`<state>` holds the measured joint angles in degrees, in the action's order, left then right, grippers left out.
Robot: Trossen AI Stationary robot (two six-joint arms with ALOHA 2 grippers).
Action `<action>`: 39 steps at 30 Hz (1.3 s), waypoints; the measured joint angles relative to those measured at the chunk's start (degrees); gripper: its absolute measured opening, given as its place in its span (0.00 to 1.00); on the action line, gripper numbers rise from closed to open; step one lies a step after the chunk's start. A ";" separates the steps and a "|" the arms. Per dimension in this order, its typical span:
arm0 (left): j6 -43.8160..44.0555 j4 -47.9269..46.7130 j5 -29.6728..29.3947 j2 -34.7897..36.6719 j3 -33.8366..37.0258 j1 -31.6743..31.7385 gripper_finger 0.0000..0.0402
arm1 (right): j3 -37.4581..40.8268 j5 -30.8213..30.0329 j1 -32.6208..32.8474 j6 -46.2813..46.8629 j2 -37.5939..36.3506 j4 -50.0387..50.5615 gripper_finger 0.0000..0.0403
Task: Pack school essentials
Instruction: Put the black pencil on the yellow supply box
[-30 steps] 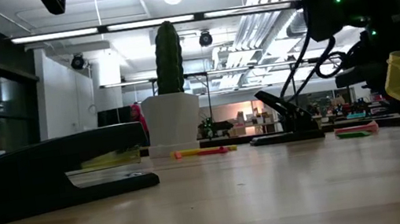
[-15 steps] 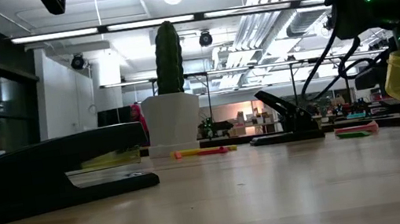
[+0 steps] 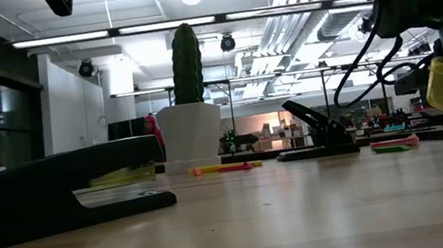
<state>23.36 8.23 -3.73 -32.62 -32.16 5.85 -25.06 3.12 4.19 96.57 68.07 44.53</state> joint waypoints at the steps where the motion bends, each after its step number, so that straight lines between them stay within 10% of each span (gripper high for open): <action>1: 0.02 0.00 0.00 0.00 0.00 0.00 0.00 | 0.00 -0.06 0.00 0.00 -0.02 -0.02 0.02; 12: 0.01 -0.28 -0.15 0.02 0.00 0.00 0.00 | -4.66 -6.89 0.00 -7.13 -6.41 -0.61 0.01; 27: 0.00 -0.26 -2.36 -0.45 0.02 0.02 0.00 | -14.54 -11.93 0.76 -66.71 -7.18 -47.31 0.00; 39: -4.18 2.31 -2.53 -6.65 -1.17 0.02 0.07 | -26.73 -11.88 0.70 -83.41 -6.30 -38.93 0.00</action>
<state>19.18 10.54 -6.26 -39.27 -33.33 5.87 -51.79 -8.76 4.89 13.16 61.78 5.61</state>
